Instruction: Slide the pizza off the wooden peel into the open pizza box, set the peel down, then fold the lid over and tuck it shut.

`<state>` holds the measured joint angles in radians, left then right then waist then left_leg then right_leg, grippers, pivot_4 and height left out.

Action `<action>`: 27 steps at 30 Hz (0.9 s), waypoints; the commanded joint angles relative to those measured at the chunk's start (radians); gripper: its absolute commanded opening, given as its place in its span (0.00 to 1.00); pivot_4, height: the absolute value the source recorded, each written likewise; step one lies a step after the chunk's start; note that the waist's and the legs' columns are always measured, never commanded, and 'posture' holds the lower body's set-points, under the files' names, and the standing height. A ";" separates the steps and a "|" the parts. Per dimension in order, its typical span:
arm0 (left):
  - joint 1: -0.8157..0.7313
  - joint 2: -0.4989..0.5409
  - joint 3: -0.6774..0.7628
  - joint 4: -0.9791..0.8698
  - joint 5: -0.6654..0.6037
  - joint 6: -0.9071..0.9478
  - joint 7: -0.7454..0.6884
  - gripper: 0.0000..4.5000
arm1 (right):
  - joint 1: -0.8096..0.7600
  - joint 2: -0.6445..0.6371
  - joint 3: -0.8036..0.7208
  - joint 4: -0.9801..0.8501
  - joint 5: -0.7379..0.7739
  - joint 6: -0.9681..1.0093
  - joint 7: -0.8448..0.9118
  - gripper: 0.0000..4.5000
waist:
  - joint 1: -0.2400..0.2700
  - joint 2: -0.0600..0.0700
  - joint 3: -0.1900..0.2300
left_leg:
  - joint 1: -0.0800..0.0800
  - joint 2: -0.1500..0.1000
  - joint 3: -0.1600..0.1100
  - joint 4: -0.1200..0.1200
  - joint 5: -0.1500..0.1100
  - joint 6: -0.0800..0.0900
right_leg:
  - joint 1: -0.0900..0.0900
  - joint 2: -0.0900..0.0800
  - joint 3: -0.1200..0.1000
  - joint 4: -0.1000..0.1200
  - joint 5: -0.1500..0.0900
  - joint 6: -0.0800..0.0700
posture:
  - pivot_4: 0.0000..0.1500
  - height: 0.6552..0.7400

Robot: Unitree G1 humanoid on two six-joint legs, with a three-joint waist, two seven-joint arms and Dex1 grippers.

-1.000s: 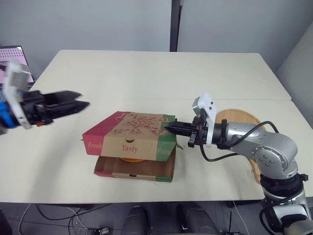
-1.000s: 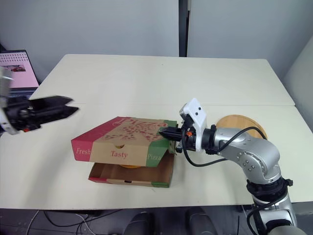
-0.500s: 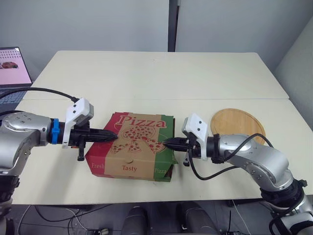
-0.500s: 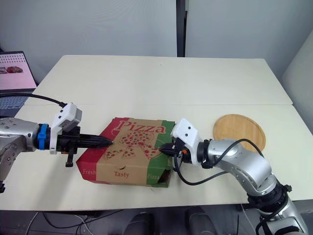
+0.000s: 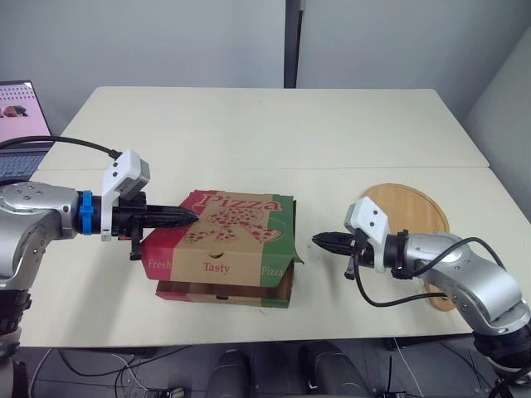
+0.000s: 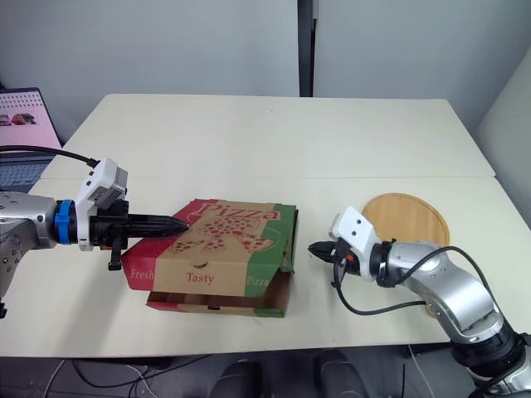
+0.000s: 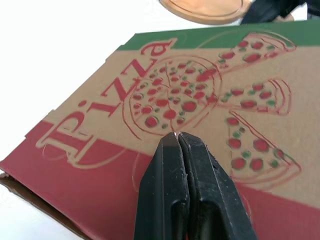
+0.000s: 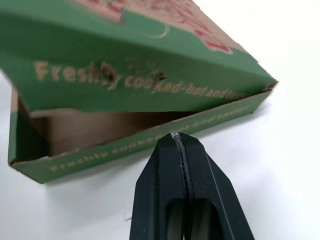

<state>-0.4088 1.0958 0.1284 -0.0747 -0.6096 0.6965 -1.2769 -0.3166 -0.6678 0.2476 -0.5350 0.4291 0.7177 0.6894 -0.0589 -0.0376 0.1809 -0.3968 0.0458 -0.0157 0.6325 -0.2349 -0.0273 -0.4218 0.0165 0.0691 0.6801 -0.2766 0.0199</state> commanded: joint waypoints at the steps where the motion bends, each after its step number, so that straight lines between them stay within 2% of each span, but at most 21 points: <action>1: -0.044 -0.007 0.054 0.029 -0.021 0.017 0.017 0.00 | -0.018 0.034 0.033 0.041 -0.076 -0.068 -0.020 0.00 | 0.002 0.000 0.000 | 0.000 0.000 0.000 0.000 0.000 0.000 | 0.000 0.000 0.000 0.000 0.000 0.000 | 1.00 1.00; 10: -0.072 -0.021 0.034 0.033 -0.019 0.020 0.017 0.00 | -0.101 0.127 0.063 0.095 -0.131 -0.094 0.005 0.00 | 0.006 0.000 0.000 | -0.002 -0.001 -0.001 0.004 0.000 0.000 | 0.000 0.000 -0.001 0.000 0.000 0.001 | 1.00 1.00; 19: -0.115 -0.056 0.026 0.050 -0.014 0.030 0.029 0.00 | -0.142 0.270 -0.011 0.079 -0.003 0.051 -0.028 0.00 | 0.004 0.000 0.000 | -0.002 0.000 -0.001 0.004 0.000 0.000 | 0.000 0.000 -0.001 0.001 0.001 0.000 | 1.00 1.00; 27: -0.246 -0.101 0.020 0.145 -0.009 0.043 0.042 0.00 | -0.185 0.278 -0.047 0.114 0.006 0.074 -0.032 0.00 | 0.004 0.000 0.000 | -0.003 0.000 -0.003 0.008 0.000 0.000 | 0.001 0.000 -0.003 0.001 0.001 0.001 | 1.00 1.00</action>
<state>-0.6335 0.9925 0.1424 0.0700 -0.6170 0.7408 -1.2313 -0.4842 -0.3880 0.2251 -0.4046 0.4188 0.8020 0.6528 -0.0549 -0.0375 0.1809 -0.3999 0.0453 -0.0178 0.6403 -0.2349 -0.0273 -0.4207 0.0165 0.0671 0.6812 -0.2751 0.0208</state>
